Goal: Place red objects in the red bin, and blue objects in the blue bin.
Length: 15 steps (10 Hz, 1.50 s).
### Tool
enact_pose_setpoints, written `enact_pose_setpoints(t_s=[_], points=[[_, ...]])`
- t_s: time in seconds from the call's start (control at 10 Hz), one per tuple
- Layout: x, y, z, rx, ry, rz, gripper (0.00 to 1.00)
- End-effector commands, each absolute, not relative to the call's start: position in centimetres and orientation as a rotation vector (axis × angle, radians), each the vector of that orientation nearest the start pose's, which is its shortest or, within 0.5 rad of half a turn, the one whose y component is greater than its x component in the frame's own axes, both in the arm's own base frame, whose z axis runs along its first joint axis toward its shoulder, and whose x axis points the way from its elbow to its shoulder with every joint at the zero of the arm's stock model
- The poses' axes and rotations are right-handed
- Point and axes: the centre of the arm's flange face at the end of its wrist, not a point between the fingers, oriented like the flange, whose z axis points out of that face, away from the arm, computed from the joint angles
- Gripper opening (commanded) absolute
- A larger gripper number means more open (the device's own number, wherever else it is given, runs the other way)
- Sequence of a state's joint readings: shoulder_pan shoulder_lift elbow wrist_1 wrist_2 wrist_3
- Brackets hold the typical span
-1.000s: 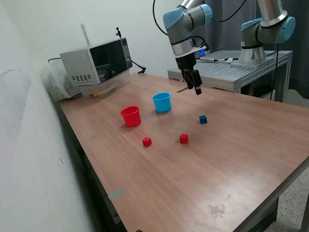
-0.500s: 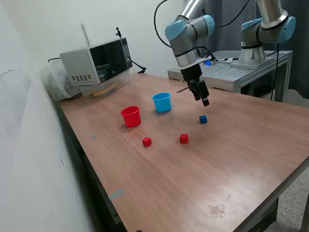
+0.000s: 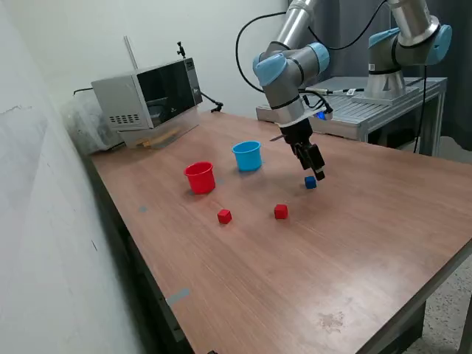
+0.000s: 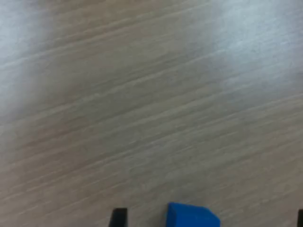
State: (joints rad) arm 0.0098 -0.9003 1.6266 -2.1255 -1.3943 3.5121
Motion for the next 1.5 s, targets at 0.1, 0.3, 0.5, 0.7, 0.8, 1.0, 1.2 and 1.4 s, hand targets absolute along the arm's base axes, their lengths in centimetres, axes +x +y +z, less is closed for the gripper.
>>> enact_pose_setpoints(t_s=[0.1, 0.3, 0.5, 0.7, 0.8, 1.0, 1.2, 1.4], points=[[-64.1, -15.7, 11.1, -1.726, 2.534, -0.377, 1.00], [-64.1, -15.6, 11.1, -1.725, 2.529, -0.360, 1.00], [-64.1, -15.1, 11.0, -1.718, 2.512, -0.304, 0.00], [-64.2, -14.3, 11.0, -1.704, 2.519, -0.295, 0.00], [-64.2, -14.3, 11.1, -1.704, 2.519, -0.295, 0.00], [-64.2, -14.7, 11.3, -1.714, 2.517, -0.293, 0.00], [-64.3, -14.5, 14.0, -1.735, 2.545, -0.260, 0.00], [-64.4, -13.9, 19.0, -1.773, 2.591, -0.201, 0.00]])
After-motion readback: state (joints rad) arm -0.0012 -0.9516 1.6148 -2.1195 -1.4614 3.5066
